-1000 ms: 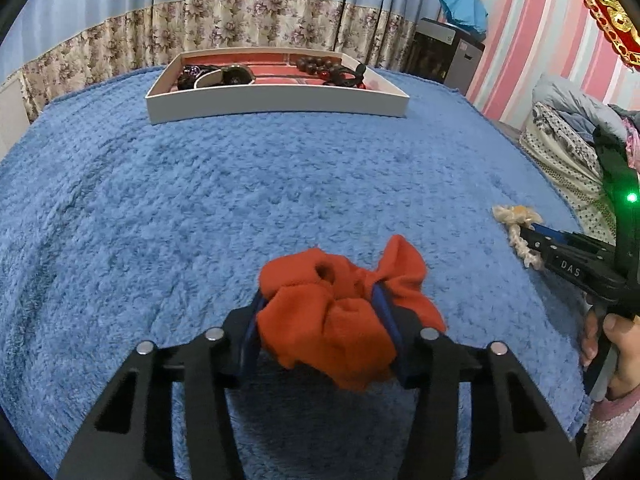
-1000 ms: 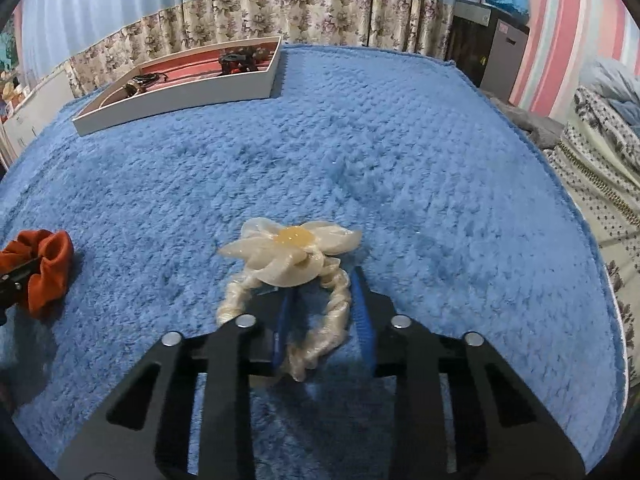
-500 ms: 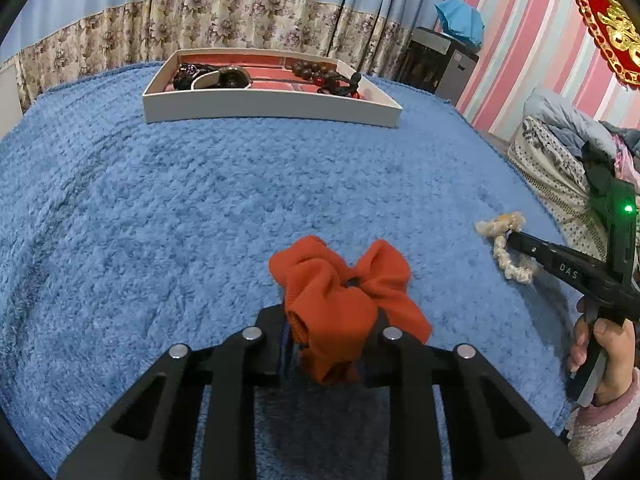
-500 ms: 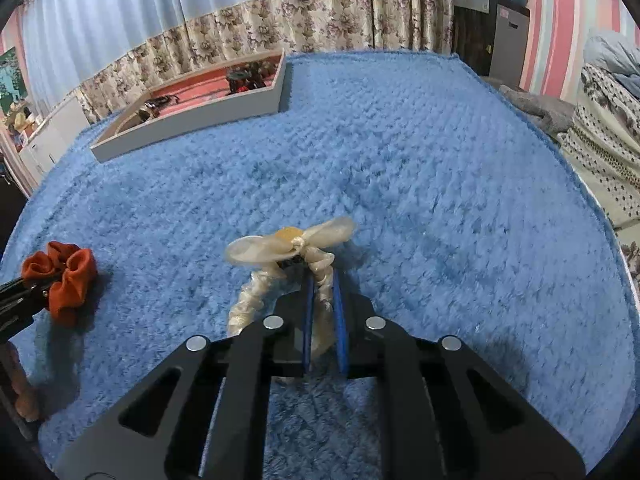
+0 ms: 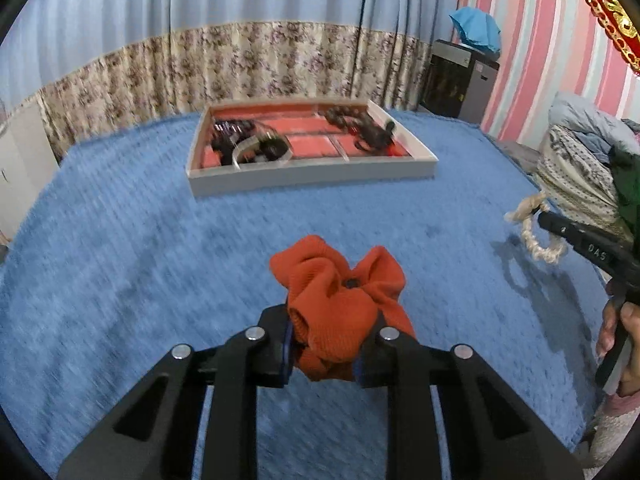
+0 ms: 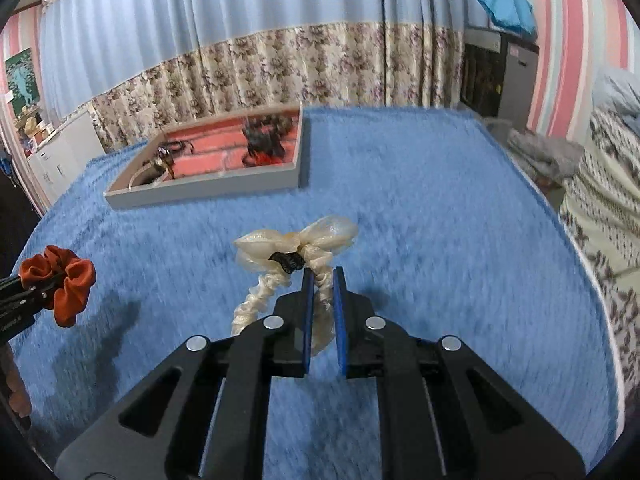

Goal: Organize jewelry
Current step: 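Carry orange scrunchie and flower hair tie over the tray with both tools, then open both tools to drop scrunchie and hair tie into the tray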

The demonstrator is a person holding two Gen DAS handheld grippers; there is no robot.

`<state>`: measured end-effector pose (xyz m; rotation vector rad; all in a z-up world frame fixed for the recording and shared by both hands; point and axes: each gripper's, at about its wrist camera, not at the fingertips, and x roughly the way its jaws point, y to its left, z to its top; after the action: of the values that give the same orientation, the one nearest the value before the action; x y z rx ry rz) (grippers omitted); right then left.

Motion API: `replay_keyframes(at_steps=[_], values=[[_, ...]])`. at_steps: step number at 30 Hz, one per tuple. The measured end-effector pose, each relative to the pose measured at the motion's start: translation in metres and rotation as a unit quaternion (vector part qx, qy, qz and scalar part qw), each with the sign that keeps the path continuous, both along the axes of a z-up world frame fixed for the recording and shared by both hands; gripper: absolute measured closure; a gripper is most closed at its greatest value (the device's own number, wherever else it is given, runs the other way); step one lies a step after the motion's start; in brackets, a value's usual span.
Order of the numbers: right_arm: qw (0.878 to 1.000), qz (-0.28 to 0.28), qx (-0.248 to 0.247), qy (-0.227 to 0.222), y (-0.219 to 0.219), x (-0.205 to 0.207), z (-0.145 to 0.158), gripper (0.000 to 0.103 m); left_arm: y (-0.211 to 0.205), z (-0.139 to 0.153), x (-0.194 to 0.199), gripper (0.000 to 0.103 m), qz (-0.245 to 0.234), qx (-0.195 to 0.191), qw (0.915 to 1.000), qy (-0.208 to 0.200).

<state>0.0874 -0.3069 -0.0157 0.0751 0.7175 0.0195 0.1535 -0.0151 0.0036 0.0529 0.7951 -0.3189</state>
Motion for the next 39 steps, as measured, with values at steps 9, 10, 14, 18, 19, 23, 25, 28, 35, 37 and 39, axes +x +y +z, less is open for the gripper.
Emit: replay_keyframes(at_steps=[9, 10, 14, 18, 19, 23, 25, 28, 35, 37, 39], values=[[0.998, 0.02, -0.021, -0.047, 0.031, 0.061, 0.05, 0.093, 0.011, 0.048, 0.056, 0.081, 0.036, 0.024, 0.9972, -0.061], [0.998, 0.021, -0.022, -0.051, 0.034, 0.068, 0.054, 0.093, 0.012, 0.051, 0.064, 0.081, 0.038, 0.022, 0.9971, -0.062], [0.998, 0.023, -0.024, -0.06, 0.048, 0.102, 0.068, 0.093, 0.016, 0.063, 0.105, 0.081, 0.056, 0.01, 0.9961, -0.067], [0.998, 0.021, -0.035, -0.055, 0.067, 0.147, 0.067, 0.093, 0.015, 0.068, 0.144, 0.081, 0.067, 0.003, 0.9952, -0.071], [0.998, 0.02, -0.033, -0.052, 0.069, 0.155, 0.064, 0.093, 0.015, 0.066, 0.152, 0.081, 0.069, 0.002, 0.9951, -0.07], [0.998, 0.015, -0.041, -0.042, 0.085, 0.188, 0.045, 0.093, 0.017, 0.051, 0.179, 0.081, 0.082, -0.006, 0.9946, -0.062], [0.999, 0.013, -0.034, -0.032, 0.089, 0.201, 0.03, 0.093, 0.016, 0.034, 0.191, 0.081, 0.083, -0.013, 0.9951, -0.052], [0.999, 0.004, -0.036, -0.03, 0.093, 0.208, 0.01, 0.093, 0.015, 0.013, 0.202, 0.081, 0.088, -0.014, 0.9952, -0.04], [0.998, 0.002, -0.056, -0.016, 0.1, 0.22, -0.023, 0.093, 0.002, -0.022, 0.212, 0.081, 0.091, 0.026, 0.9949, -0.036], [0.998, -0.002, -0.058, -0.014, 0.098, 0.221, -0.027, 0.093, 0.001, -0.028, 0.212, 0.081, 0.092, 0.032, 0.9946, -0.036], [0.999, -0.006, -0.049, -0.01, 0.093, 0.224, -0.032, 0.093, 0.004, -0.03, 0.213, 0.08, 0.094, 0.026, 0.9946, -0.035]])
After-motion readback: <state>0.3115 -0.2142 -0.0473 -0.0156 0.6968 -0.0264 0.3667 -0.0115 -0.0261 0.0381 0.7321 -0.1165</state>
